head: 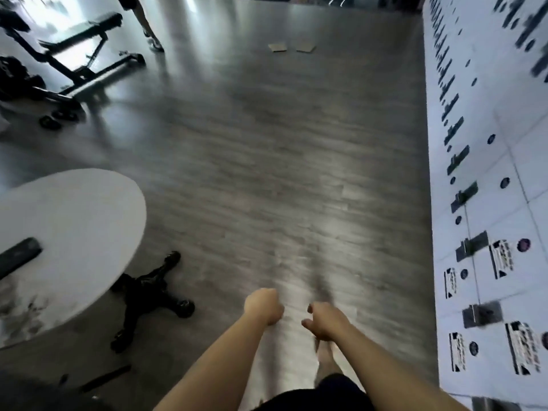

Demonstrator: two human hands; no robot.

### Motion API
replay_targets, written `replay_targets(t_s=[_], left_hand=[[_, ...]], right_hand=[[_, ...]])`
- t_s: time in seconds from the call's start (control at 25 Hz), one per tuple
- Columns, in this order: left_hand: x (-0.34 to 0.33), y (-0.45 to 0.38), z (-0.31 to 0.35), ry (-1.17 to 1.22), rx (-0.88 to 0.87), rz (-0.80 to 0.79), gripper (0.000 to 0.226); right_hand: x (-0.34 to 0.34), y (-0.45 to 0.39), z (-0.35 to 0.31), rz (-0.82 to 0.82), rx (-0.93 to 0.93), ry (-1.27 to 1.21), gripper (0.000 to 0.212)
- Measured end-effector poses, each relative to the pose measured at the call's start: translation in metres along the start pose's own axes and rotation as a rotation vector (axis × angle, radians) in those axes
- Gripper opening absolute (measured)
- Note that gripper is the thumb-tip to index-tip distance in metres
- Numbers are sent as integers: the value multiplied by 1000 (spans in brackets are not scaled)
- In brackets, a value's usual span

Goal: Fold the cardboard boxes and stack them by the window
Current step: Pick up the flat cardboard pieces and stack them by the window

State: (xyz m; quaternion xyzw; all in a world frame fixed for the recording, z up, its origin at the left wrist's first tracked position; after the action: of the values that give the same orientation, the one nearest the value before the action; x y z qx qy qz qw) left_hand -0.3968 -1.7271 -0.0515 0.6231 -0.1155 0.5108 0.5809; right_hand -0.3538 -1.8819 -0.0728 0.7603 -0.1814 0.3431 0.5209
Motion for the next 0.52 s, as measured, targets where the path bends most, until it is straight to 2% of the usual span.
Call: replay_targets(t_s=[0.16,0.36,0.52], left_hand=[[57,-104,30,33,49,-25,36],[162,-214,62,109,111,24,36],[239,-296,70,140,127,44,36]], right_hand=[[94,-106,18,-2,21,-27,41],[233,-223,35,-28,52,73,42],[331,-316,18,5,61,133,41]])
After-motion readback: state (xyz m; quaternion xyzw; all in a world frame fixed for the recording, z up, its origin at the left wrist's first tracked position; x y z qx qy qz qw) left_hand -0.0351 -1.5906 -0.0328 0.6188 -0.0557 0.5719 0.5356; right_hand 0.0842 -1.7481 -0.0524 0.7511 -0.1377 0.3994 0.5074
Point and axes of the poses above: each hand's wrist, its own y-axis away from the middle knuckle, its own x-axis out of the back of the hand, z = x × y, the point moved 10 cm from there along -y, towards the middle knuckle, and after that the axes turned 3 degrees about z, right-handed, at the moved point
